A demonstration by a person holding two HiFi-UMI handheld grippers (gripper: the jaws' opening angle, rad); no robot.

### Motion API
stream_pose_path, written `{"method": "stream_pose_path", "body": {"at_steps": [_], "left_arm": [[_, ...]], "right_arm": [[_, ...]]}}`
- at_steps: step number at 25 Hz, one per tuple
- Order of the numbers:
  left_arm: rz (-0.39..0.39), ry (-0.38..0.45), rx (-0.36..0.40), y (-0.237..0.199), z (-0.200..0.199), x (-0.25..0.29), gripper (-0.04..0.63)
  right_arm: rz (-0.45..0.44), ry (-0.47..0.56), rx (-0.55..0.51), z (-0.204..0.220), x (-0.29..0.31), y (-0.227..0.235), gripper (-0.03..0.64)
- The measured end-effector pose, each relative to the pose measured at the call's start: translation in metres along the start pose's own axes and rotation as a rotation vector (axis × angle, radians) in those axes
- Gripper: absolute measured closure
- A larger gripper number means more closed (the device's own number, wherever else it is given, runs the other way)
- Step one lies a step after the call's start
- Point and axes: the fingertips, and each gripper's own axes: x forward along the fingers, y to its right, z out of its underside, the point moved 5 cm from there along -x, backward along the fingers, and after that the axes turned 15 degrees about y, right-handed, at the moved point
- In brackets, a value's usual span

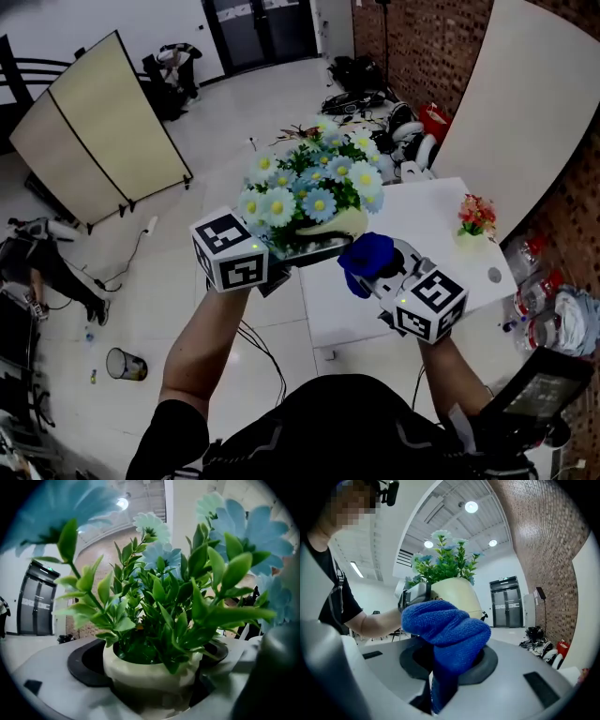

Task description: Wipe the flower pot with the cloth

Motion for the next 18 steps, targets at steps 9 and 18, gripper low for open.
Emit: {"method": "stream_pose_path", "body": {"at_steps": [9,18], "left_arm": [[0.070,0.041,-0.077,0.022,-0.006,0.009,0.046],[0.007,0.035,-0.045,0.013,0.000,0.004,0.046]], "right_arm": [[0.026,-0.077,-0.025,0.007,0.026,0.026,0.528],[0.010,-0.063,-0.006,0.018,0.024,0.021,0.528]]}}
